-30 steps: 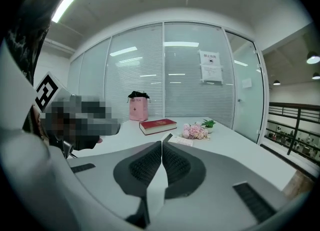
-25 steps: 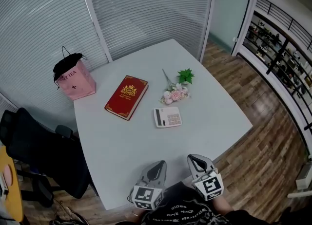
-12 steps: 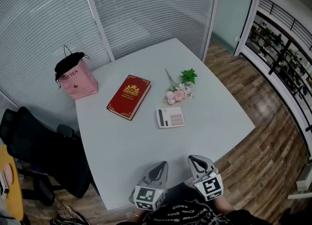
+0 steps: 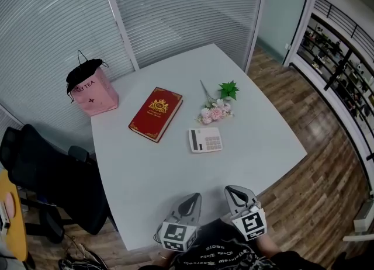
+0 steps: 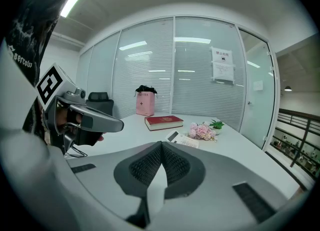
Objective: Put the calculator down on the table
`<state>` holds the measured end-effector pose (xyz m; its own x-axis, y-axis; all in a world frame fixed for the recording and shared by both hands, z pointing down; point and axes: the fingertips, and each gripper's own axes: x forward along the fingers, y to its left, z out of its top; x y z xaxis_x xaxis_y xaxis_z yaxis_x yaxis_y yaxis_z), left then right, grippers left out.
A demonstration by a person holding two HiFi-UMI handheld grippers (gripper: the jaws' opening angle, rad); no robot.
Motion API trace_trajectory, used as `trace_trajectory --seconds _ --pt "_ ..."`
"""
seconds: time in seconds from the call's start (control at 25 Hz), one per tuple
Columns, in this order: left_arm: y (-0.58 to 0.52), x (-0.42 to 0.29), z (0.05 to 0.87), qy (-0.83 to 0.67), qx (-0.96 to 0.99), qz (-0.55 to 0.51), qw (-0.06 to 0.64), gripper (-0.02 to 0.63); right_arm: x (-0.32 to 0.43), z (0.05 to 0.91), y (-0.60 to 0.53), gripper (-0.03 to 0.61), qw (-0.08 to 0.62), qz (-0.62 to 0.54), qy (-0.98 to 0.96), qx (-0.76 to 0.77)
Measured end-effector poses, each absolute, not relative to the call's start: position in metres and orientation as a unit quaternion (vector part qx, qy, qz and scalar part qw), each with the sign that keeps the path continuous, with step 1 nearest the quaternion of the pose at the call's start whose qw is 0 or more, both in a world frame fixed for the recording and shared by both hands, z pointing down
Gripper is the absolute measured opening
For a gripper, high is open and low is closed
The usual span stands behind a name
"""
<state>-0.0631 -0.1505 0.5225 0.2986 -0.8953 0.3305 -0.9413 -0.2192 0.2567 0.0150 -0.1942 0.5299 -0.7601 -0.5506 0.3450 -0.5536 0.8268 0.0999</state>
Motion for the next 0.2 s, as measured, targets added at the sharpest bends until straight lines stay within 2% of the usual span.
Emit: trace_trajectory --seconds 0.2 --pt "-0.1521 -0.0653 0.5255 -0.595 0.773 0.055 0.213 0.020 0.0160 0.5325 -0.1967 0.008 0.184 -0.001 -0.938 0.293"
